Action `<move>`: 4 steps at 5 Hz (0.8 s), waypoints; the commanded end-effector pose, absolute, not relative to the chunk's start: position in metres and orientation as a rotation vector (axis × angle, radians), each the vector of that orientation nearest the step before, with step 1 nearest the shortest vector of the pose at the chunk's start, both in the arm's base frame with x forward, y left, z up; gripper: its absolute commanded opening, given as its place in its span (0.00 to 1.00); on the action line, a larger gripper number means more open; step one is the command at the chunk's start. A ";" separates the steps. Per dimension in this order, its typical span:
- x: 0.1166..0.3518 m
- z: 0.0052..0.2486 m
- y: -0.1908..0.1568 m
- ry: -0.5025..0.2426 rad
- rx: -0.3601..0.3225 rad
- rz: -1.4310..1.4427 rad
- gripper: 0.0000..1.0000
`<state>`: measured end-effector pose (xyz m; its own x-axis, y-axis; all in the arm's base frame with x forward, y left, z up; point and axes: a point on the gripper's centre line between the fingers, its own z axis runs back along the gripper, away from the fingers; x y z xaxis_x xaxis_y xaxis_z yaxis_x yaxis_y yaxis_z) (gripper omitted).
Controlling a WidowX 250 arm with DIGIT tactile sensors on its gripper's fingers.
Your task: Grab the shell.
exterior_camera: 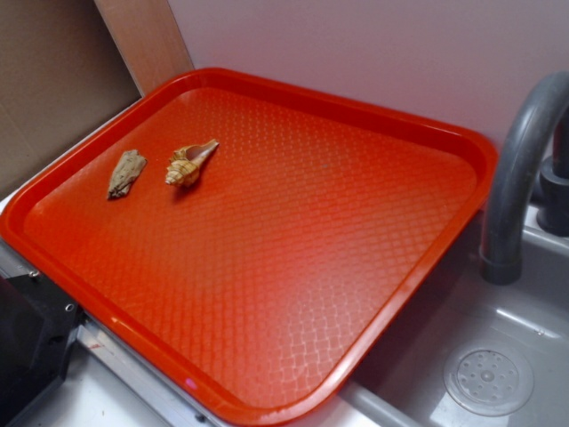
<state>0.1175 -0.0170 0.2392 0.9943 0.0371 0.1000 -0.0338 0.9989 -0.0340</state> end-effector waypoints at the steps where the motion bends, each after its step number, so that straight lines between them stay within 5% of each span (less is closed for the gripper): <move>1: 0.118 0.239 -0.017 -0.101 -0.032 0.036 1.00; 2: 0.148 0.217 0.014 -0.024 -0.096 0.275 1.00; 4: 0.182 0.180 0.047 -0.040 -0.115 0.531 1.00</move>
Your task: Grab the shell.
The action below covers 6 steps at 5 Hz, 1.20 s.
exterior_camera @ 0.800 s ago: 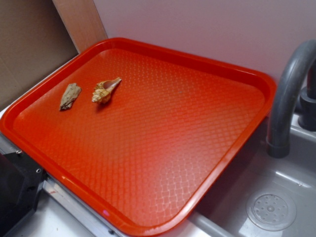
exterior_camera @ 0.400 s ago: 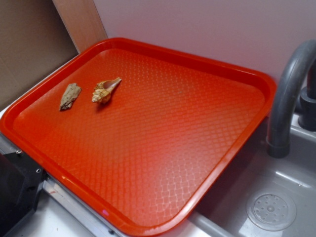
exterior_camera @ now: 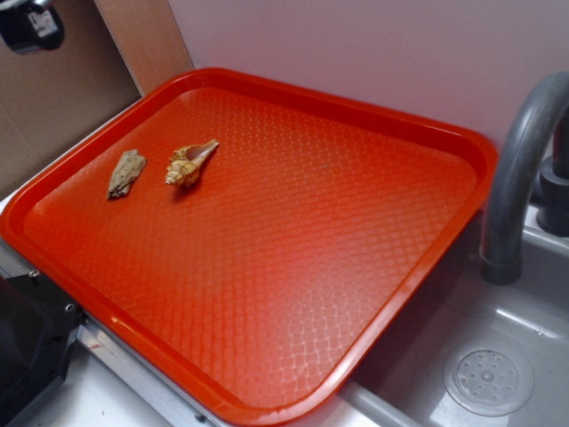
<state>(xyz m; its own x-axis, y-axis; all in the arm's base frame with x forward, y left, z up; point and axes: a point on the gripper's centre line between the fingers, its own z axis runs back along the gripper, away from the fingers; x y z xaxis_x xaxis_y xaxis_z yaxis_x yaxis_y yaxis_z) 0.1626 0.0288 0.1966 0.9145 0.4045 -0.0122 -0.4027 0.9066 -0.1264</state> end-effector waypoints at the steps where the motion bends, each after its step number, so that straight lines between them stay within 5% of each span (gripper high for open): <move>1: 0.203 0.148 0.047 -0.069 -0.088 0.563 1.00; 4: 0.232 0.080 0.018 -0.133 0.024 0.561 1.00; 6: 0.255 0.050 0.043 -0.099 0.090 0.603 1.00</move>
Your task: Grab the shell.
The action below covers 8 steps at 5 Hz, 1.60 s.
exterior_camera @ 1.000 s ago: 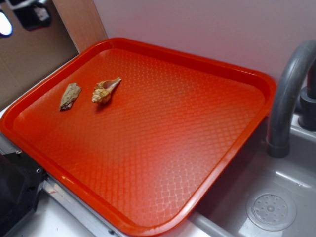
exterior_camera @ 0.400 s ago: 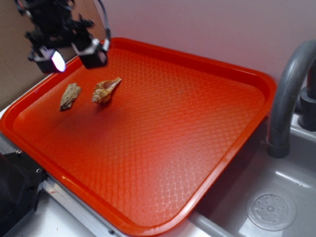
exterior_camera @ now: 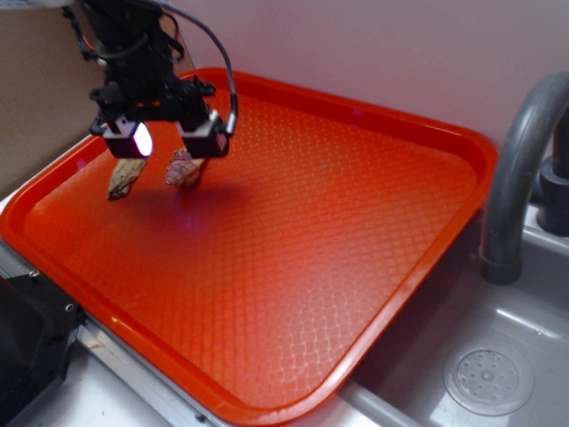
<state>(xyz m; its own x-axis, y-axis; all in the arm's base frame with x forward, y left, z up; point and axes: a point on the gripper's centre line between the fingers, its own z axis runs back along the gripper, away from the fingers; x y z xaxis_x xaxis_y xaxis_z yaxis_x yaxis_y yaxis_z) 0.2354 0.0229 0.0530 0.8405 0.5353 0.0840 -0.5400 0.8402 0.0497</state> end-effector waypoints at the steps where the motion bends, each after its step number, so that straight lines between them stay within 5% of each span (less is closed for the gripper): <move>1: 0.261 0.033 0.041 -0.079 0.132 0.566 0.00; 4: 0.245 0.058 0.016 -0.097 0.087 0.481 0.00; 5: 0.245 0.092 0.012 -0.082 0.047 0.489 0.00; 6: 0.250 0.129 -0.003 -0.048 0.093 0.445 0.00; 8: 0.235 0.184 -0.038 -0.023 0.061 0.107 0.00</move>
